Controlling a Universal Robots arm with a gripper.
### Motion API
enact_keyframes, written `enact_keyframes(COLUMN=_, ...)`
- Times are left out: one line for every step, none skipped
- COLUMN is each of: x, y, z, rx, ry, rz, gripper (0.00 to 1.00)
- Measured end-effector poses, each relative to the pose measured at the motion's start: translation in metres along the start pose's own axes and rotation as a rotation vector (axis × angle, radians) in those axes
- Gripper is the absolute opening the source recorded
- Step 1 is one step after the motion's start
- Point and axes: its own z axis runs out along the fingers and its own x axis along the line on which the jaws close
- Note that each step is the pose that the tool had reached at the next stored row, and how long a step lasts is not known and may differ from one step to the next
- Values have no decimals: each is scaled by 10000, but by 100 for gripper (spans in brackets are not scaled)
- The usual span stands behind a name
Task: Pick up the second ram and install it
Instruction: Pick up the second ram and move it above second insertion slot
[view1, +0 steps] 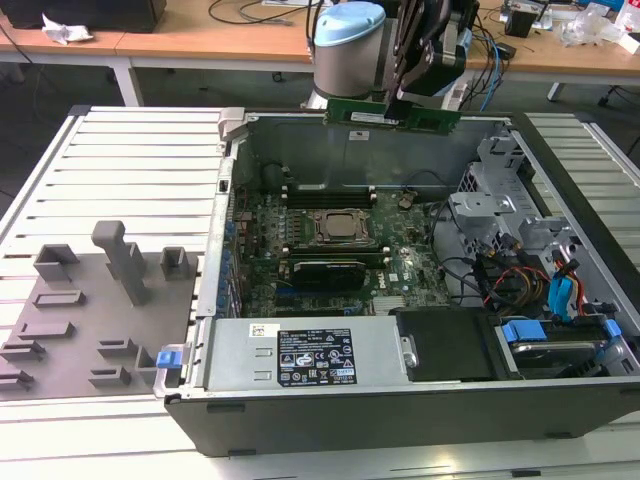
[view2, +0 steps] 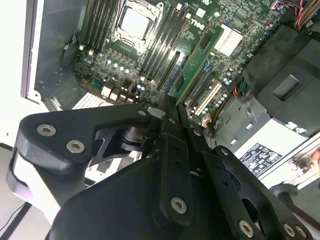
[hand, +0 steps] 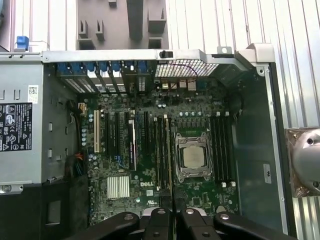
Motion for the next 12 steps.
enact_keyframes(x=1, y=-7, z=12, rx=-2, ry=0, rz=1, gripper=13)
enact_keyframes(x=1, y=-15, z=26, rx=-5, ry=1, rz=1, gripper=13)
enact_keyframes(x=1, y=-21, z=35, rx=-7, ry=1, rz=0, gripper=13)
enact_keyframes(x=1, y=-32, z=52, rx=-11, ry=2, rz=0, gripper=13)
enact_keyframes(x=1, y=-41, z=66, rx=-13, ry=0, rz=1, gripper=13)
enact_keyframes(x=1, y=-53, z=84, rx=-17, ry=1, rz=1, gripper=13)
enact_keyframes(x=1, y=-65, z=102, rx=-21, ry=1, rz=1, gripper=13)
enact_keyframes(x=2, y=-82, z=130, rx=-26, ry=2, rz=2, gripper=13)
enact_keyframes(x=2, y=-91, z=144, rx=-28, ry=2, rz=2, gripper=13)
enact_keyframes(x=3, y=-103, z=163, rx=-31, ry=3, rz=2, gripper=13)
enact_keyframes(x=3, y=-115, z=185, rx=-34, ry=2, rz=3, gripper=13)
enact_keyframes(x=4, y=-125, z=205, rx=-37, ry=2, rz=3, gripper=13)
